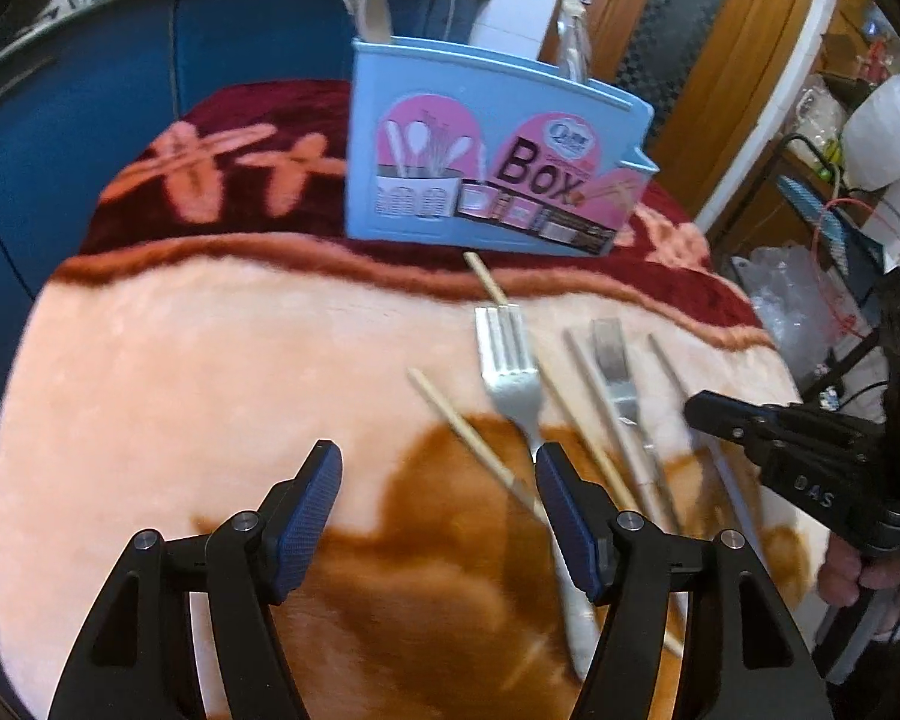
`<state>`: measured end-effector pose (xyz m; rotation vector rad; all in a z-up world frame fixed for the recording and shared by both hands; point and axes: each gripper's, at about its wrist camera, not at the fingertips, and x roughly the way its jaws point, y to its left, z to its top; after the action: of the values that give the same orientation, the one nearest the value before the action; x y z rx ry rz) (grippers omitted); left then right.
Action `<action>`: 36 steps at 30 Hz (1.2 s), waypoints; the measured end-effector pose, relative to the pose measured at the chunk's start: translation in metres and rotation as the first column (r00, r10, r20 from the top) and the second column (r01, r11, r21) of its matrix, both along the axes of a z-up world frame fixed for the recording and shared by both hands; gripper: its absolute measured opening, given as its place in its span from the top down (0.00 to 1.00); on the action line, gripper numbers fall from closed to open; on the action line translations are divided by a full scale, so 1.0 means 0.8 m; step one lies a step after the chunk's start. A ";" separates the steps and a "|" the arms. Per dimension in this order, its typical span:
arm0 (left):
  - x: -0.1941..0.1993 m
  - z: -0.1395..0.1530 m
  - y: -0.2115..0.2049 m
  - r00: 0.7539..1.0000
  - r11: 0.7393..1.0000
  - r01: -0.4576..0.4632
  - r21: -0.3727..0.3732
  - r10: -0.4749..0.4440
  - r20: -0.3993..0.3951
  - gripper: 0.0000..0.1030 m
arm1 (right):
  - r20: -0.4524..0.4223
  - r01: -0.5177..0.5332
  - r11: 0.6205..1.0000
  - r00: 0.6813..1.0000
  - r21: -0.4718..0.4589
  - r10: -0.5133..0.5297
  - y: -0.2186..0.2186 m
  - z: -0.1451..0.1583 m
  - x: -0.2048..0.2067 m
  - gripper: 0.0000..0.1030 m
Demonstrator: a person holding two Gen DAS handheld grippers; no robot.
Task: Organize utensils
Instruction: 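Grasp a silver fork with the left tool while the right tool grasps a chopstick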
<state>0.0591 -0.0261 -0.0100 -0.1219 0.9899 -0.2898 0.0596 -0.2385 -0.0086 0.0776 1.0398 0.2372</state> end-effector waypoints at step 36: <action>0.061 -0.011 -0.072 0.939 0.965 0.244 0.102 -0.208 -0.274 0.92 | -0.155 -0.088 0.996 0.984 0.001 0.087 -0.013 -0.007 0.030 0.92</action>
<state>0.1076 -0.0837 -0.0190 0.0809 1.2857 -0.4244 0.0834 -0.2491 -0.0142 0.0454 1.1999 0.3122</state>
